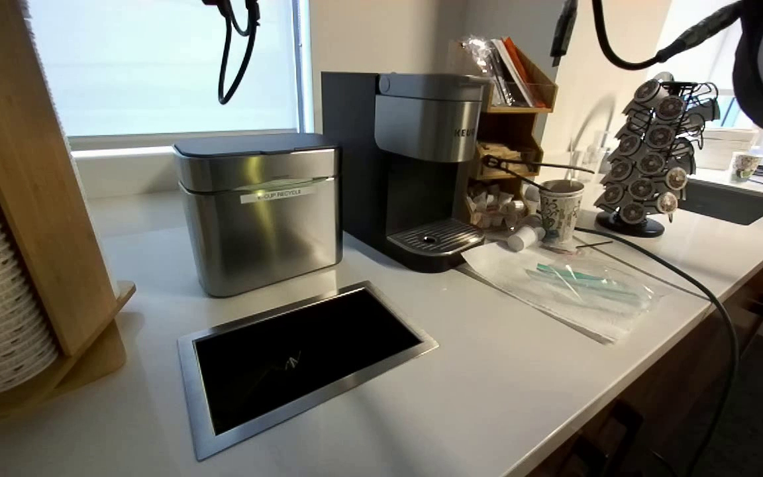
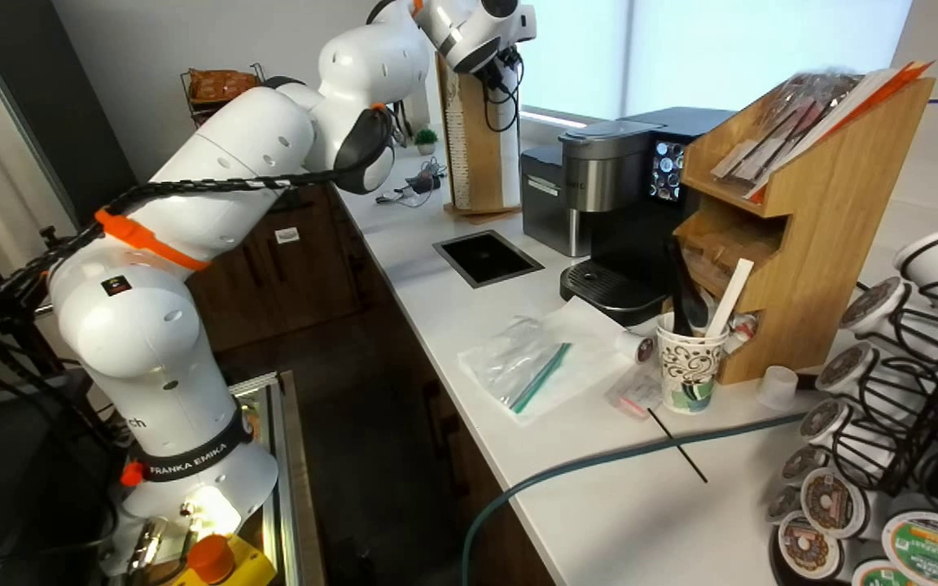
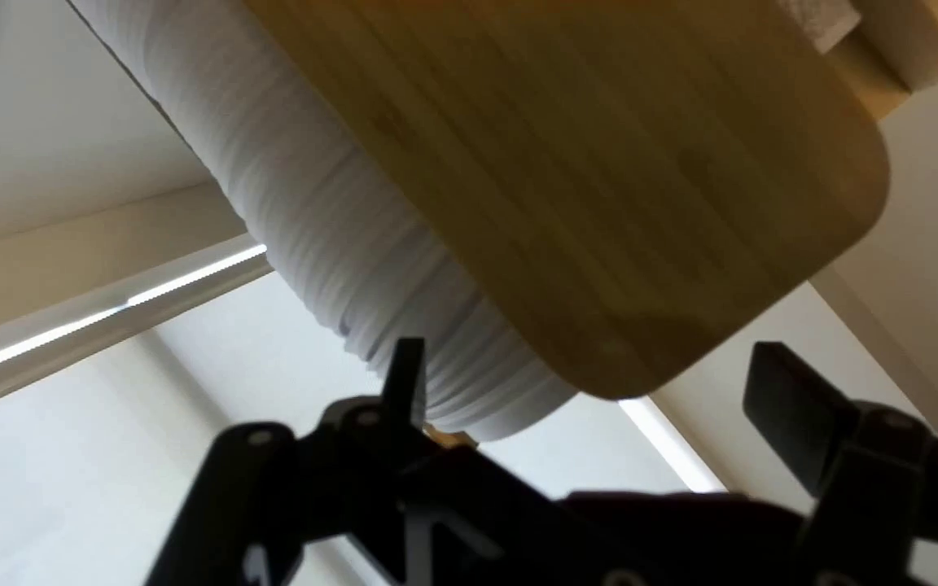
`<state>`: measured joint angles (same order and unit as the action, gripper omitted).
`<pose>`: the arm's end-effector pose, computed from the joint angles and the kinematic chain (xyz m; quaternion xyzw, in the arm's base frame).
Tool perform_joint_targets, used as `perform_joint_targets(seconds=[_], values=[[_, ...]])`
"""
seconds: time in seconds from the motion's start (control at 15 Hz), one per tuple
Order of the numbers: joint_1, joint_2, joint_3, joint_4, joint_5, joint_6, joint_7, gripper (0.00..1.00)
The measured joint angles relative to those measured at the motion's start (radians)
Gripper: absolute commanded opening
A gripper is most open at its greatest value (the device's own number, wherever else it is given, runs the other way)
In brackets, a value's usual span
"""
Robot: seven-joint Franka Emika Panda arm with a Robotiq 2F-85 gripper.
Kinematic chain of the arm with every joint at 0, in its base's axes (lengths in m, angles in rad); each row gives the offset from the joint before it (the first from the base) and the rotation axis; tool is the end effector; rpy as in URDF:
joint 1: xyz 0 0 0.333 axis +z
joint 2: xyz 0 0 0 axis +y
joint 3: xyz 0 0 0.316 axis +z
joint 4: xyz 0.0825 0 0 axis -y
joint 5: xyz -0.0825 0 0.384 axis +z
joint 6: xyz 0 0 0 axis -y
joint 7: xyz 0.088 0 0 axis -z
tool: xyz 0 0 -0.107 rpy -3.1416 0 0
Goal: Remove one white lid from the wooden stand on the left.
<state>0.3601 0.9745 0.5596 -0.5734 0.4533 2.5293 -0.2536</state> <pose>0.7002 0.4231 0.5805 -0.7796 -0.1746 -0.3620 0.4803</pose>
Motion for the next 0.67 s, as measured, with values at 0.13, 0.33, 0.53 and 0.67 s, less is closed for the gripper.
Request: perform_joint_targets(seconds=[0.13,0.33,0.53,0.67], values=[[-0.003,0.006,0.009,0.003,0.000,-0.057,-0.012,1.00],[-0.007,0.010,0.020,0.024,0.001,-0.133,-0.013,1.00],[-0.011,0.010,0.025,0.036,0.001,-0.183,-0.010,1.00],[-0.011,0.009,0.025,0.045,0.001,-0.219,0.001,1.00]])
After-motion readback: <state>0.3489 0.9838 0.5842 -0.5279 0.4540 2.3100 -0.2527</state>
